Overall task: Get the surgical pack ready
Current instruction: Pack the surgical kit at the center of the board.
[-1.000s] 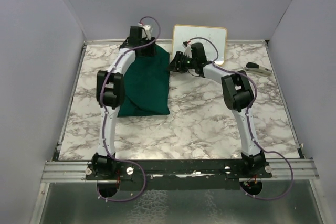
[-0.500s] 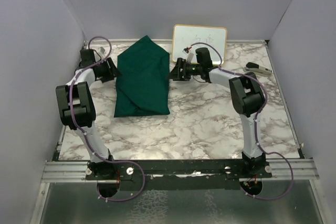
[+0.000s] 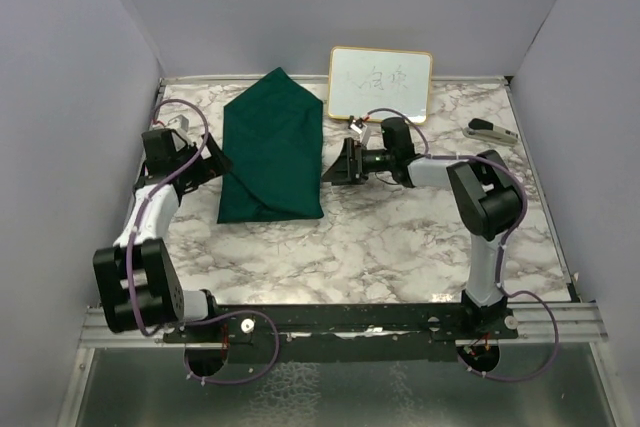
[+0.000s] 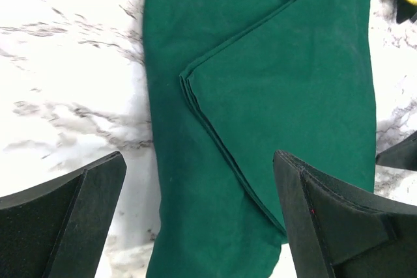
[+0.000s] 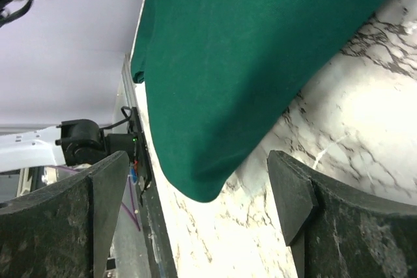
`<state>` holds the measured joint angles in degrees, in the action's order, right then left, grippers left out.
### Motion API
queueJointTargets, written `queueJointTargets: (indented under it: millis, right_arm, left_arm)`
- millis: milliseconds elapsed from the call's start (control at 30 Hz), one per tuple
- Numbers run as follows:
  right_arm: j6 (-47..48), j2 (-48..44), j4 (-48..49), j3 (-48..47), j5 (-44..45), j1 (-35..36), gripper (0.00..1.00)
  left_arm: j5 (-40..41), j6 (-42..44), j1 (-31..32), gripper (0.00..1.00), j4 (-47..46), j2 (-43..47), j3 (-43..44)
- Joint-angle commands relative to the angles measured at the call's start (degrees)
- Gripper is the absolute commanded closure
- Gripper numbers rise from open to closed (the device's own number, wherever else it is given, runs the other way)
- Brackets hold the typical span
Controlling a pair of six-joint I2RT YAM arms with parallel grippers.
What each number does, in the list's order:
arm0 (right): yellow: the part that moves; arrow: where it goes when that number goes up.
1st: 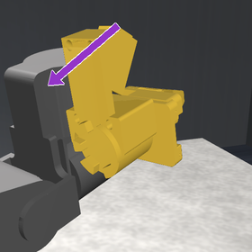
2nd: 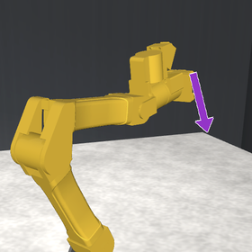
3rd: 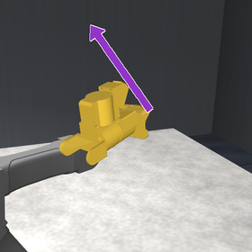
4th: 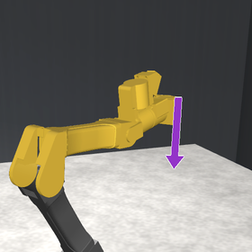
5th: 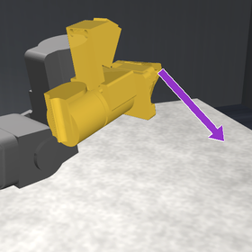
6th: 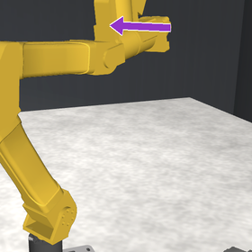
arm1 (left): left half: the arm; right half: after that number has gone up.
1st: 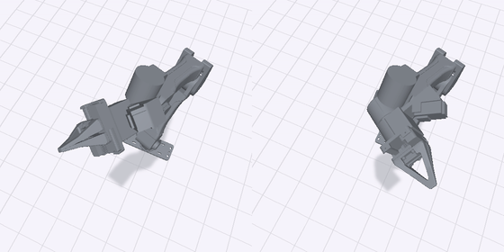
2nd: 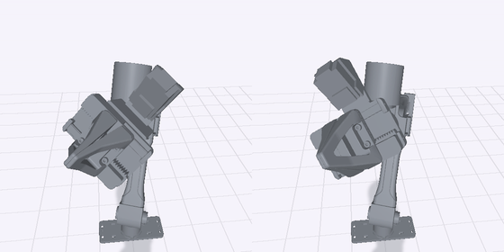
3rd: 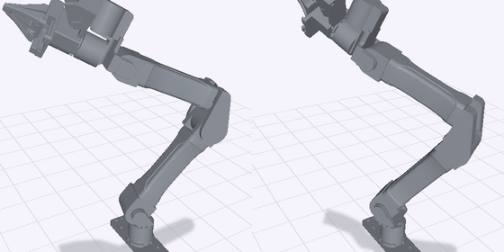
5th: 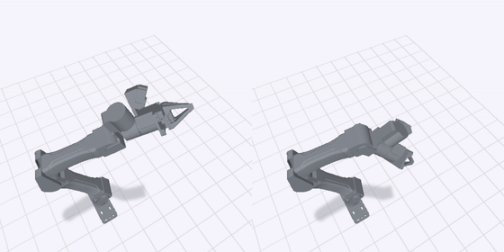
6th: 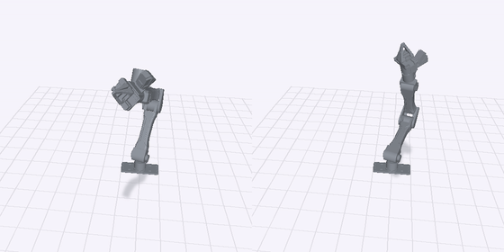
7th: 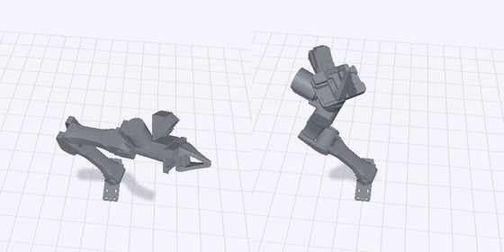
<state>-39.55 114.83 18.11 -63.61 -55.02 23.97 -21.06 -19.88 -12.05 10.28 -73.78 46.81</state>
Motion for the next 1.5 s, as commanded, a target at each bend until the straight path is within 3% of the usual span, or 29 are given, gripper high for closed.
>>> queueJointTargets:
  millis: [0, 133, 267, 467, 633, 900, 1000, 1267, 1467]
  right_arm:
    - [-4.6, 3.3, 8.1, -0.8, -2.7, 1.3, 0.11]
    - [-6.0, 5.6, 8.1, -2.7, -1.3, 2.4, 0.11]
    - [-5.3, 8.0, 4.3, -5.4, 0.9, 3.5, 0.13]
    - [-6.1, 10.8, 4.0, -6.6, 1.8, 4.6, 0.21]
    - [-7.1, 12.1, 4.8, -7.5, 2.1, 5.5, 0.25]
    - [-6.9, 12.9, 4.6, -8.2, 1.2, 6.1, 0.41]
    - [-7.3, 13.9, 5.6, -8.5, -0.4, 6.2, 0.47]
    - [-7.6, 14.1, 7.4, -7.7, -1.8, 6.2, 0.53]
    - [-9.5, 11.9, 12.1, -2.1, -3.5, 6.1, 0.61]
  left_arm:
    - [-9.7, -0.4, -0.5, 0.01, -1.8, -11.7, 4.6]
    - [-12.9, -1.6, -0.5, 0.02, -5.4, -17.4, 6.0]
    - [-16.9, -2.7, -0.6, 0.17, -6.2, -22.0, 6.1]
    - [-18.5, -5.3, -2.3, 0.17, -10.2, -23.8, 4.6]
    - [-21.8, -7.3, -3.9, 0.33, -11.8, -25.1, 2.1]
    - [-24.3, -9.5, -4.2, 0.56, -15.3, -23.8, -2.9]
    - [-27.1, -11.8, -4.2, 0.59, -18.2, -23.8, -4.7]
    - [-30.5, -15.5, -4.2, 0.65, -23.1, -20.4, -9.8]
    - [-33.2, -19.1, -3.7, 0.67, -26.2, -17.1, -14.9]
